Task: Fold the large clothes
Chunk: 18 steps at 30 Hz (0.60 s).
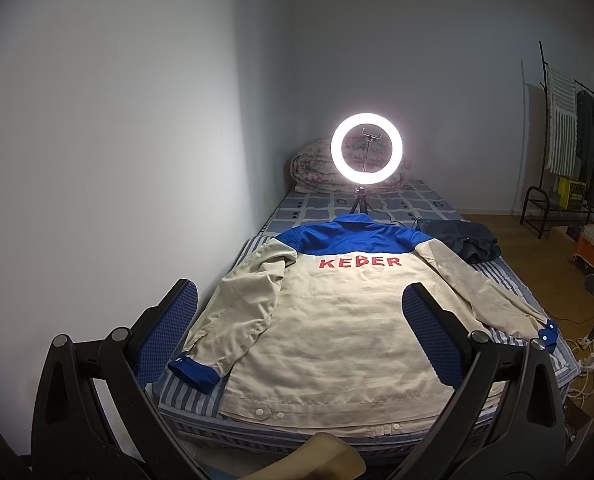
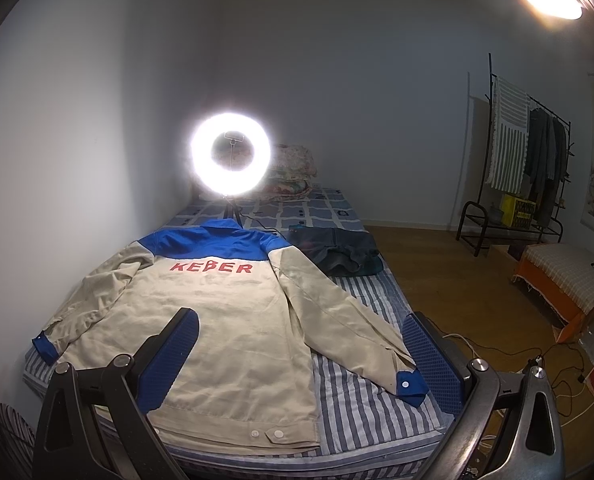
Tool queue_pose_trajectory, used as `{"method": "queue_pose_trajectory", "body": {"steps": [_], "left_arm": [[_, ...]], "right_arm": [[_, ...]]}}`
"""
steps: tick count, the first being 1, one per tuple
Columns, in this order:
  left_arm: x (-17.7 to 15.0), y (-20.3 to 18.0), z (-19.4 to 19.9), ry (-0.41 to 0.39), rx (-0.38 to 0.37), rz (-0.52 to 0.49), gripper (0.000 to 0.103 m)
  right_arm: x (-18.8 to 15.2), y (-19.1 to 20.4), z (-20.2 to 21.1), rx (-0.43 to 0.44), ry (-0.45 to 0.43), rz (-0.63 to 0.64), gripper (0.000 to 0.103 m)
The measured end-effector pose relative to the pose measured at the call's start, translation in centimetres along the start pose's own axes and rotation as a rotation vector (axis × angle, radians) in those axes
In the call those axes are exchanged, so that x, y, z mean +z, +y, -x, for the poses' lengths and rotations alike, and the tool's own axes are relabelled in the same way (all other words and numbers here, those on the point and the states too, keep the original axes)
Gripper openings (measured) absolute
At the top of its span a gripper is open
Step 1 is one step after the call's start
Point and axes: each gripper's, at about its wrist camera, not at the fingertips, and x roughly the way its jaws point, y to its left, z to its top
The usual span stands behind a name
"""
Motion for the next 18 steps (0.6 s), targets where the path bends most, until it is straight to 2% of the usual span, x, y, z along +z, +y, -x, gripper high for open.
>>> {"method": "queue_pose_trajectory", "body": {"steps": [18], "left_arm": [[-0.51, -0.27, -0.4, 0.003, -0.003, 0.003, 0.103]], "right_arm": [[0.09, 0.24, -0.2, 0.0, 0.002, 0.004, 0.103]]}}
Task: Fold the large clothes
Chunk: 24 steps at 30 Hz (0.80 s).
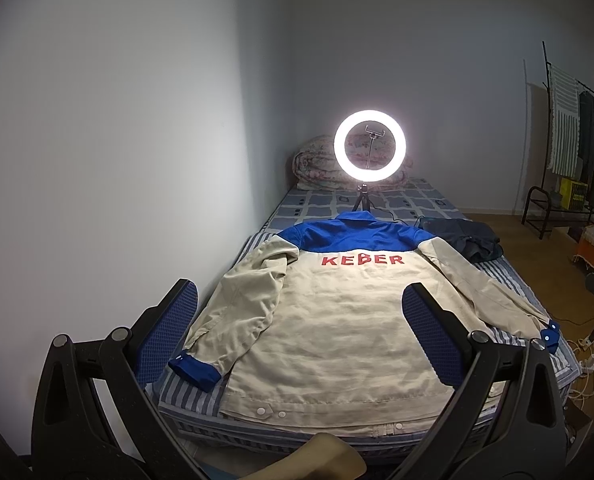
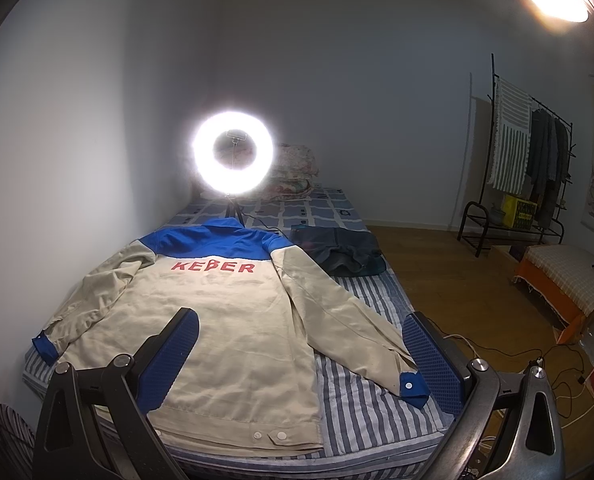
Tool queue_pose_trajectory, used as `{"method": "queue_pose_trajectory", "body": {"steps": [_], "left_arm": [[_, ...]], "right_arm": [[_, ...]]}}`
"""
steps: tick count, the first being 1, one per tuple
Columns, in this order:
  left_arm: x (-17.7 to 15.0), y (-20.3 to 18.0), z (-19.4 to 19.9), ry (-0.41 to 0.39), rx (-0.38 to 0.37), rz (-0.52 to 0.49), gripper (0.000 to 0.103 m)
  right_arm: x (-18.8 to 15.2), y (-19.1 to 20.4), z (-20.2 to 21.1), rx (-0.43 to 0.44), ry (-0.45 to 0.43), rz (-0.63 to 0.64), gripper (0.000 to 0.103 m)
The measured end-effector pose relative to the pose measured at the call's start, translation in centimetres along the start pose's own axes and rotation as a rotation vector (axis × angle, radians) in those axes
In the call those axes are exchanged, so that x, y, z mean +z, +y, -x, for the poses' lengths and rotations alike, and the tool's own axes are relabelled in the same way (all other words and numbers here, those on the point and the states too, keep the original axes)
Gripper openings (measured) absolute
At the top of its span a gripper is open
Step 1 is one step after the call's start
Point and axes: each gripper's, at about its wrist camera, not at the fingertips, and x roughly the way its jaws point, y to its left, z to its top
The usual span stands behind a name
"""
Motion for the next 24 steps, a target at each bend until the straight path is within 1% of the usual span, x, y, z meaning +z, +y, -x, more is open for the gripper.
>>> {"method": "queue_pose_trajectory", "body": {"steps": [16, 20, 24], "left_arm": [[-0.7, 0.3, -0.5, 0.005, 0.004, 0.001, 0.103], [-1.8, 1.1, -1.6, 0.014, 0.008, 0.007, 0.103], [-1.9, 1.4, -2.2, 0.026, 0.016, 0.008, 0.103]], "right_arm": [[-0.6, 0.7, -0.8, 0.008, 0.003, 0.003, 0.103], [-0.7, 1.0, -1.0, 0.013, 0.005, 0.006, 0.103], [-0.8, 1.5, -1.4, 0.02, 0.011, 0.013, 0.103]]}}
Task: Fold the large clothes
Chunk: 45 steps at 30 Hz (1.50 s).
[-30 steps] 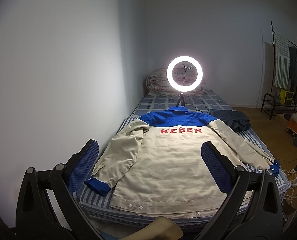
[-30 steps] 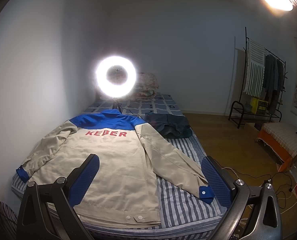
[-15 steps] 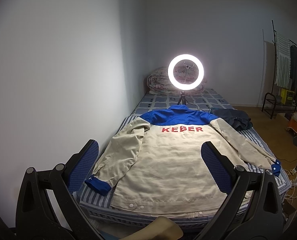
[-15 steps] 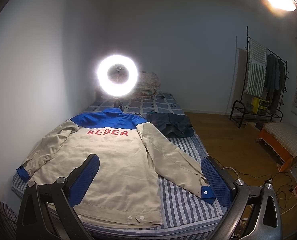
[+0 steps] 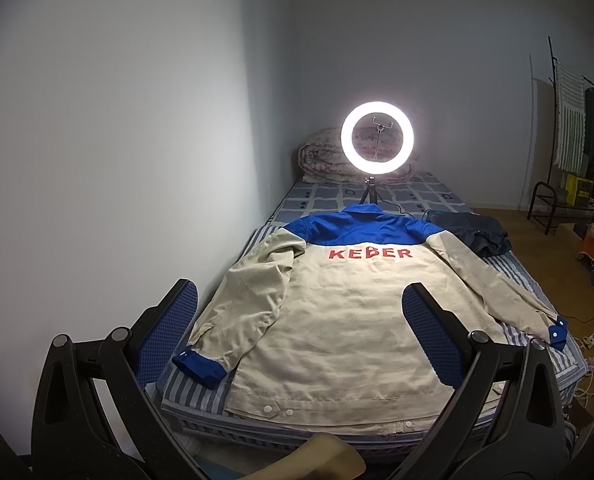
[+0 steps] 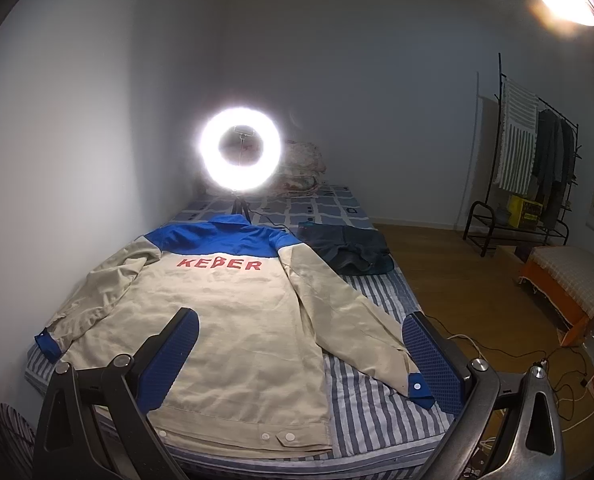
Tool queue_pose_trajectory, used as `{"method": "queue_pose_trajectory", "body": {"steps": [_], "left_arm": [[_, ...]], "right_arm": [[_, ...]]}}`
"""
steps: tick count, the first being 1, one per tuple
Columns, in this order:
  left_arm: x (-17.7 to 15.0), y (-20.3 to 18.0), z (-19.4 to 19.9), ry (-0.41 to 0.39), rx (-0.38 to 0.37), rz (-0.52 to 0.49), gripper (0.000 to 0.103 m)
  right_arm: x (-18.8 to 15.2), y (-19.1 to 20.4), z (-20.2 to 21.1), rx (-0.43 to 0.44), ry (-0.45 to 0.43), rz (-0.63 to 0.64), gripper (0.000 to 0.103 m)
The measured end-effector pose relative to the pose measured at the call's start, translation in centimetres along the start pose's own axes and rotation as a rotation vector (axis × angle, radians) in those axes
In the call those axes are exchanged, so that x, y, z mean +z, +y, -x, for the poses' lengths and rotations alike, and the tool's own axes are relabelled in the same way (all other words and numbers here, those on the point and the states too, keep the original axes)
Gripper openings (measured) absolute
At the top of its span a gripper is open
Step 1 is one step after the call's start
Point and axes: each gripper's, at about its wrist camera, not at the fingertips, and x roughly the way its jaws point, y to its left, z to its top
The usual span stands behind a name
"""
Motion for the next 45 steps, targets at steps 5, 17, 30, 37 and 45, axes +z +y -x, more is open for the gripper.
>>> {"method": "queue_pose_trajectory", "body": {"steps": [5, 17, 30, 37, 45], "left_arm": [[-0.1, 0.5, -0.6, 0.01, 0.015, -0.006, 0.103], [-2.5, 5.5, -2.6, 0.102, 0.108, -0.036, 0.103], [-8.9, 10.7, -4.4, 0.308, 0.071, 0.168, 0.071], [-12.3, 11.9, -5.1, 0.351, 0.015, 0.256, 0.054], [-14.8, 13.2, -3.2, 0.297, 0.006, 0.232, 0.046]], "right_arm": [[0.2, 0.9, -0.4, 0.019, 0.001, 0.003, 0.103], [0.7, 7.7, -3.2, 0.197, -0.071, 0.018, 0.103], [-1.6, 13.8, -7.8, 0.44, 0.001, 0.095, 0.099], [-0.6, 20.0, -11.5, 0.642, 0.178, 0.162, 0.088], [-2.5, 34.6, -16.4, 0.898, 0.38, 0.335, 0.075]]}}
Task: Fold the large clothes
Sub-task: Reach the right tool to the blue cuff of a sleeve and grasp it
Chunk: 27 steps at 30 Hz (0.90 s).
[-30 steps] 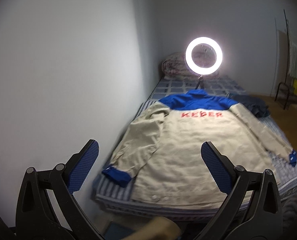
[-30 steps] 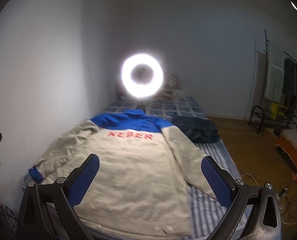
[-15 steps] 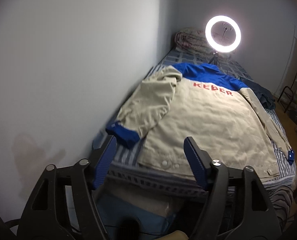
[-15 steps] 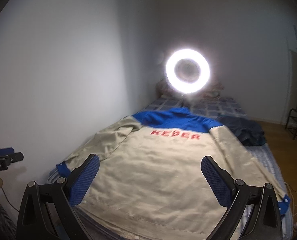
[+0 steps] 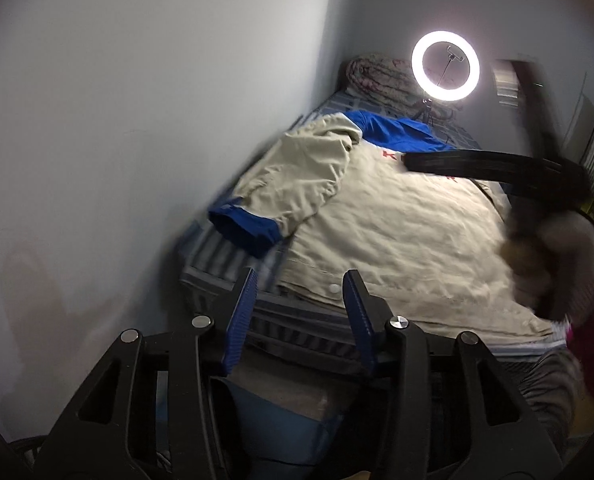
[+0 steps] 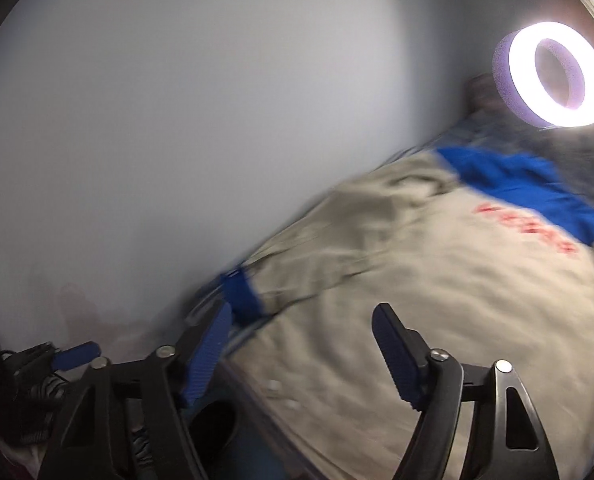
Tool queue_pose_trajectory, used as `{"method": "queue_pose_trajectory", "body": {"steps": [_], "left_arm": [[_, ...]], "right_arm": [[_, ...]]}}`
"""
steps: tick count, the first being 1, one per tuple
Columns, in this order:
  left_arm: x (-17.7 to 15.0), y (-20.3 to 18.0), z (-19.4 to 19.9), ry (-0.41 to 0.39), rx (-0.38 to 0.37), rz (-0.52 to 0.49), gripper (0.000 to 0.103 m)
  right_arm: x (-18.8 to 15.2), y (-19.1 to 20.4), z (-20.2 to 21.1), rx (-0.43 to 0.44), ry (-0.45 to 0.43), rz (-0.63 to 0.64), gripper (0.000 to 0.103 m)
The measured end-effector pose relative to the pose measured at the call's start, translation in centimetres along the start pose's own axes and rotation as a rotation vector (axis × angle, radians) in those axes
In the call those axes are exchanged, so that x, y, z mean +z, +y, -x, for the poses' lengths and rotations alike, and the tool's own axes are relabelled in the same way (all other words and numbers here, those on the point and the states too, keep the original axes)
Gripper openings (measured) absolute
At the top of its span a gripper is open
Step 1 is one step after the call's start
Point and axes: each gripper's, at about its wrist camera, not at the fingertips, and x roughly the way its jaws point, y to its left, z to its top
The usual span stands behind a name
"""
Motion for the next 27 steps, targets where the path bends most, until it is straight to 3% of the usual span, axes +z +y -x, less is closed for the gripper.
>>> {"method": "queue_pose_trajectory", "body": {"steps": [4, 9, 12, 17, 20, 22, 25, 27], "left_arm": [[-0.9, 1.9, 0.4, -0.021, 0.018, -0.002, 0.046], [-1.1, 3.9, 0.7, -0.036, 0.019, 0.053, 0.046], [-1.5, 4.5, 1.0, -0.049, 0.043, 0.043, 0.046], [-2.0, 5.8, 0.9, -0.028, 0.07, 0.056, 0.046], [-2.2, 6.4, 0.7, -0.005, 0.066, 0.081, 0.046], [-2.2, 6.4, 0.4, 0.007, 0.072, 0.079, 0.046], [-2.4, 6.2, 0.1, 0.03, 0.073, 0.076, 0.046], [-2.1, 6.0, -0.4, 0.045, 0.064, 0.077, 0.046]], "right_arm": [[0.3, 3.5, -8.4, 0.066, 0.126, 0.071, 0.075], [-1.4, 7.1, -16.5, 0.046, 0.232, 0.205, 0.077], [-2.2, 8.3, -19.5, 0.01, 0.262, 0.259, 0.084], [-3.3, 9.1, -22.2, -0.073, 0.289, 0.338, 0.084], [-3.9, 8.9, -23.1, -0.107, 0.313, 0.365, 0.061], [-3.6, 8.3, -22.5, -0.104, 0.308, 0.352, 0.034], [-2.4, 6.3, -20.9, -0.066, 0.299, 0.284, 0.01], [-1.5, 5.0, -18.8, -0.025, 0.269, 0.241, 0.006]]}}
